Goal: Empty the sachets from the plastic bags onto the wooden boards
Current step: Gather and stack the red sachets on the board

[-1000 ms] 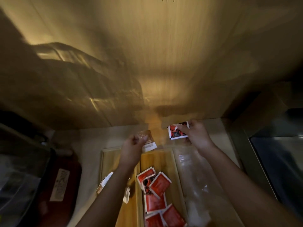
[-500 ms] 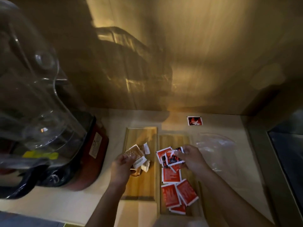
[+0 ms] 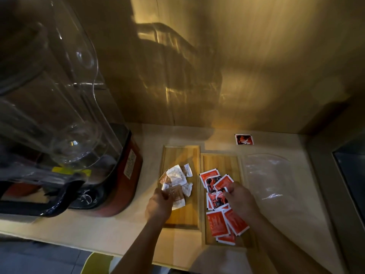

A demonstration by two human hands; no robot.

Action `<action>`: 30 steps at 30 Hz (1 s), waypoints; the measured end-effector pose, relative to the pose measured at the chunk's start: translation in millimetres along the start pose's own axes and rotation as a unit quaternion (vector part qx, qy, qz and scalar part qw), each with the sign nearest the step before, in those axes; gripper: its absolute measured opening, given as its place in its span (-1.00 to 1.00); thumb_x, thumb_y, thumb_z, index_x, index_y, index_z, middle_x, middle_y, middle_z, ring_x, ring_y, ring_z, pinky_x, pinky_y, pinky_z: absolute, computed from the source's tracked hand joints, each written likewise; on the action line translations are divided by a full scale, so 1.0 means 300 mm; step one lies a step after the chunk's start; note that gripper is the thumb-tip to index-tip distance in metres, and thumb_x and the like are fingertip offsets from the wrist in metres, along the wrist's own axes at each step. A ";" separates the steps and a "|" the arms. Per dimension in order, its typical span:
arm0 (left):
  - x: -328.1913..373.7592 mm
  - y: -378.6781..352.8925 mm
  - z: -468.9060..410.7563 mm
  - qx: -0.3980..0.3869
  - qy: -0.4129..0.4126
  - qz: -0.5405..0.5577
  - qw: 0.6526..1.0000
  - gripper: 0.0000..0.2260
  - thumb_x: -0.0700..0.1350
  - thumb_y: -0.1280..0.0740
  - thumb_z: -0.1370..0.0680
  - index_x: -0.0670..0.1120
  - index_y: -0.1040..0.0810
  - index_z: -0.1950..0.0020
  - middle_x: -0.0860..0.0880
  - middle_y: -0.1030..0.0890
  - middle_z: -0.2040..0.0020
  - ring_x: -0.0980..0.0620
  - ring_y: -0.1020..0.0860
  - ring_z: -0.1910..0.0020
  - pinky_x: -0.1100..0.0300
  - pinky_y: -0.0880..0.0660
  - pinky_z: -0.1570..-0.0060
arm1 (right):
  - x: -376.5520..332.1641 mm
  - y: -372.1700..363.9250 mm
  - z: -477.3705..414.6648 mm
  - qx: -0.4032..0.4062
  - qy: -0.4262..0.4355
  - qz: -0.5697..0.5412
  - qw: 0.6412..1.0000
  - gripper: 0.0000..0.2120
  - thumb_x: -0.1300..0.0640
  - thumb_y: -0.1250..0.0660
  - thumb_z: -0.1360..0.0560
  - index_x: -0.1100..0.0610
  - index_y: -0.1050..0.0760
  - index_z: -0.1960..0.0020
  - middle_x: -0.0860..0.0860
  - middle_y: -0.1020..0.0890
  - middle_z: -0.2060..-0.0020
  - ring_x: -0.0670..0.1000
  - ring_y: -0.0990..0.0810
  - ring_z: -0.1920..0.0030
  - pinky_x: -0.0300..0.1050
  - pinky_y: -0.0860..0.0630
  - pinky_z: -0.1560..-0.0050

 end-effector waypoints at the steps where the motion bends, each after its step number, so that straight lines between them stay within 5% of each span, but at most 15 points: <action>1: 0.001 0.002 -0.003 -0.001 -0.011 -0.023 1.000 -0.67 0.02 -0.31 -0.51 -0.14 -0.47 -0.18 -0.18 -0.64 -0.04 -0.19 -0.62 0.03 -0.01 -0.59 0.02 | -0.002 0.003 0.001 0.005 -0.003 0.015 1.000 -0.84 0.09 -0.24 -0.52 0.14 -0.46 -0.04 0.08 -0.62 0.08 0.06 -0.60 0.14 -0.12 -0.48 0.15; 9: 0.131 0.085 -0.009 0.075 -0.105 -0.089 0.988 -0.74 0.01 -0.20 -0.56 -0.18 -0.49 -0.04 -0.22 -0.63 0.02 -0.22 -0.59 0.05 0.05 -0.50 0.15 | -0.050 0.078 -0.016 0.024 0.016 0.078 0.997 -0.84 0.07 -0.18 -0.53 0.13 -0.48 0.04 0.10 -0.65 0.09 0.04 -0.52 0.23 -0.14 -0.41 0.21; 15: 0.354 0.092 -0.055 0.084 -0.197 -0.084 0.973 -0.81 -0.02 -0.20 -0.55 -0.11 -0.50 0.00 -0.16 -0.64 0.03 -0.12 -0.57 0.14 0.17 -0.34 0.25 | -0.096 0.182 -0.092 0.029 0.015 0.050 0.998 -0.87 0.10 -0.24 -0.49 0.15 -0.49 0.08 0.14 -0.64 0.09 0.15 -0.59 0.09 -0.05 -0.49 0.12; 19: 0.472 0.039 -0.109 0.084 -0.257 -0.076 0.960 -0.73 0.02 -0.22 -0.55 -0.08 -0.47 -0.18 -0.12 -0.58 -0.14 -0.09 -0.53 -0.11 0.10 -0.45 0.04 | -0.099 0.262 -0.174 0.051 0.002 0.018 0.999 -0.94 0.15 -0.26 -0.46 0.12 -0.49 0.14 0.15 -0.64 0.10 0.16 -0.57 0.08 -0.02 -0.50 0.09; 23: 0.534 -0.066 -0.206 0.053 -0.286 -0.158 0.944 -0.52 0.11 -0.18 -0.54 -0.08 -0.29 -0.40 -0.11 -0.39 -0.41 -0.08 -0.30 -0.40 -0.01 -0.25 -0.38 | -0.089 0.321 -0.274 0.069 -0.007 0.001 0.998 -0.94 0.18 -0.27 -0.44 0.11 -0.51 0.18 0.17 -0.65 0.11 0.17 -0.58 0.07 -0.02 -0.50 0.07; 30: 0.469 -0.219 -0.379 0.015 -0.270 -0.251 0.929 -0.34 0.35 0.07 -0.50 0.13 0.31 -0.46 -0.03 0.06 -0.57 -0.06 0.08 -0.54 -0.02 0.10 -0.48 | -0.032 0.337 -0.485 0.062 -0.031 -0.017 0.997 -0.88 0.21 -0.27 -0.43 0.20 -0.52 0.07 0.28 -0.63 0.04 0.26 -0.58 0.02 0.04 -0.49 0.03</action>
Point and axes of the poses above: each hand's wrist, its own z-axis away from the middle knuckle, its own y-axis out of the back of the hand, x = y × z, the point moved 7 cm from there along -z, towards the middle knuckle
